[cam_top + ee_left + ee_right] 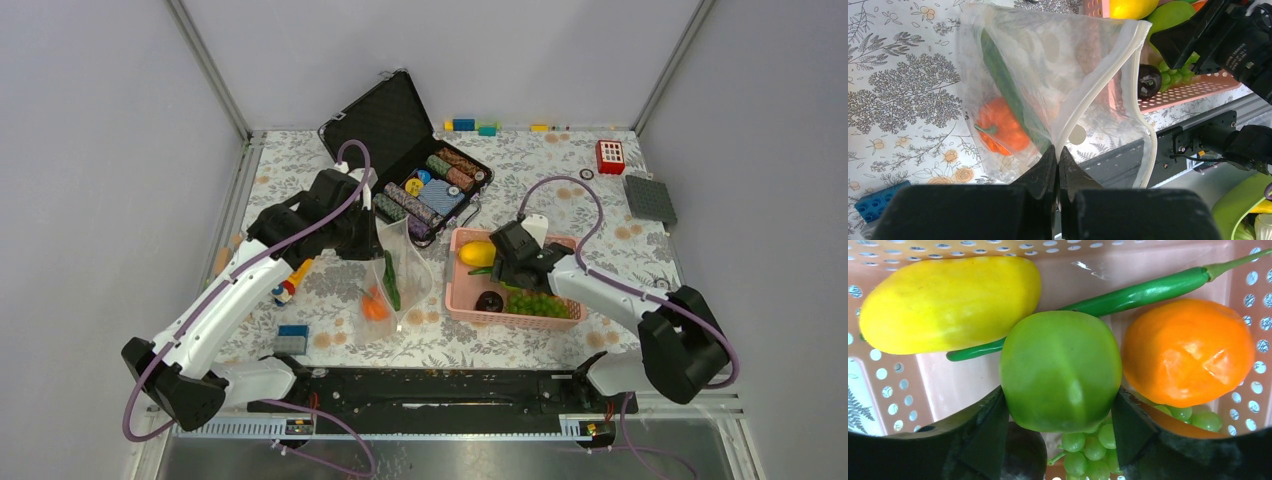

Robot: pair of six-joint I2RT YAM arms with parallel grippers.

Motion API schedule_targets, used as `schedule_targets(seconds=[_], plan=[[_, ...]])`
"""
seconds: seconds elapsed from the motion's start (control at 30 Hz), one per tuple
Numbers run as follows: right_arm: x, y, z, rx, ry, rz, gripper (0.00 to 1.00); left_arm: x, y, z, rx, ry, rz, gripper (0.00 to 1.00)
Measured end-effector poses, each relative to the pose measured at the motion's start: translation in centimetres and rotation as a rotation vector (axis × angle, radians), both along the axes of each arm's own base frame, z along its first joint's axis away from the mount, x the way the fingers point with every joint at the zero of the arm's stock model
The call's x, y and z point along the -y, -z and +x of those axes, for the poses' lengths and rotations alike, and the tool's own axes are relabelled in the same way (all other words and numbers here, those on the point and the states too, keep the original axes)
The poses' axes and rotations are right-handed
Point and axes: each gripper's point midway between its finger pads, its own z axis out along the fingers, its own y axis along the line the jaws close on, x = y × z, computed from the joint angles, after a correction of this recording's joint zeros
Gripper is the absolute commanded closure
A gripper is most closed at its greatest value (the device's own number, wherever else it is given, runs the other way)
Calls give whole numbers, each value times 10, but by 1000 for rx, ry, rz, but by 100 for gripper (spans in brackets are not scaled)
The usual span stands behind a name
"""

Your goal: Place the food in the zip-top bag and seal the zipper

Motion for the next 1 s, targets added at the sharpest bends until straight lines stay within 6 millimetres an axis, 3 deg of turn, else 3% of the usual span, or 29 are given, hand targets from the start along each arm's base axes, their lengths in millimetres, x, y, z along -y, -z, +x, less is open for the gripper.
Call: schedule_targets(seconds=[0.13, 0.33, 0.53, 0.67, 0.77, 0.87, 1.0], plan=[[0, -18, 1, 58, -15, 32, 48, 0, 0, 0, 1, 0, 0, 100], [-11, -88, 3, 264, -124, 179, 50, 0, 0, 0, 1, -1, 0, 100], [-67, -190, -22, 543, -484, 529, 51, -1, 0, 1, 0, -3, 0, 100], [-108, -233, -48, 607, -744, 709, 47, -1, 1, 0, -2, -3, 0, 100], [-142, -250, -70, 593, -930, 754, 46, -1, 1, 0, -3, -3, 2, 100], [-179, -254, -92, 544, -1098, 761, 46, -1, 2, 0, -5, -2, 2, 100], [-210, -253, -94, 503, -1186, 753, 45, 0, 3, 0, -7, 0, 2, 100]])
